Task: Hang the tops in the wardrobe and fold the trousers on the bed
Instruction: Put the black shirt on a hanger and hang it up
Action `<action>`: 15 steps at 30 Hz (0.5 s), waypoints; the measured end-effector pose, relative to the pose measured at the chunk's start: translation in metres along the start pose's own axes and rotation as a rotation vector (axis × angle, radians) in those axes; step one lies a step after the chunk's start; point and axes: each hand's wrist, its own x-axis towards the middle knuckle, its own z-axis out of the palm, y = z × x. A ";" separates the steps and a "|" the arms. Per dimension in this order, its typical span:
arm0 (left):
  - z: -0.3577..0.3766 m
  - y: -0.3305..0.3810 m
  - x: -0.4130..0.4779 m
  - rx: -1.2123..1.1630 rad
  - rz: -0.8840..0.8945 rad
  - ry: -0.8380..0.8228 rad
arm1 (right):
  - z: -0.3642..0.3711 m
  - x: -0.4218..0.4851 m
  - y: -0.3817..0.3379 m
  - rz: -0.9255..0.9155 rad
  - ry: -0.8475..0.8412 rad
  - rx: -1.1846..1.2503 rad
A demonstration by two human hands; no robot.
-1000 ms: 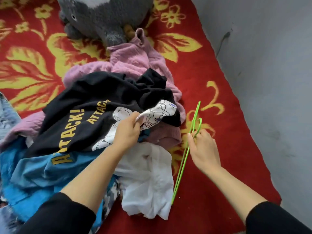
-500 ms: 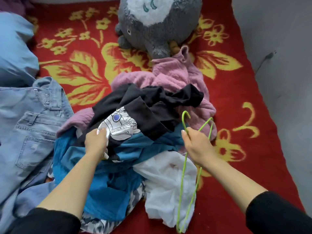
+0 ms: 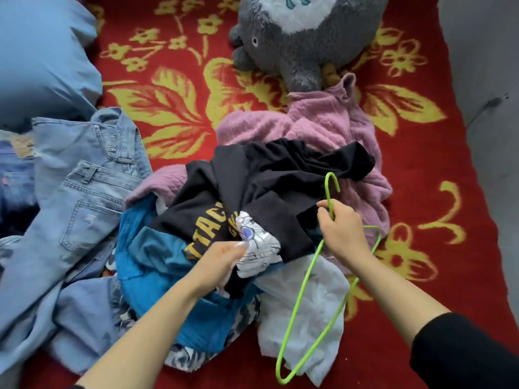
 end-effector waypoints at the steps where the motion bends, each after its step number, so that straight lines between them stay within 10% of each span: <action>1: 0.010 0.001 0.000 0.099 -0.049 -0.146 | -0.002 0.003 -0.001 0.008 0.020 0.001; 4: 0.013 -0.005 0.003 0.270 -0.080 -0.317 | -0.007 0.006 -0.003 -0.023 0.010 -0.042; 9: -0.048 -0.024 0.020 0.466 -0.059 0.788 | 0.001 -0.008 -0.002 -0.081 -0.120 -0.160; 15: -0.084 -0.041 0.043 0.879 -0.288 0.410 | 0.024 -0.028 -0.013 -0.132 -0.224 -0.203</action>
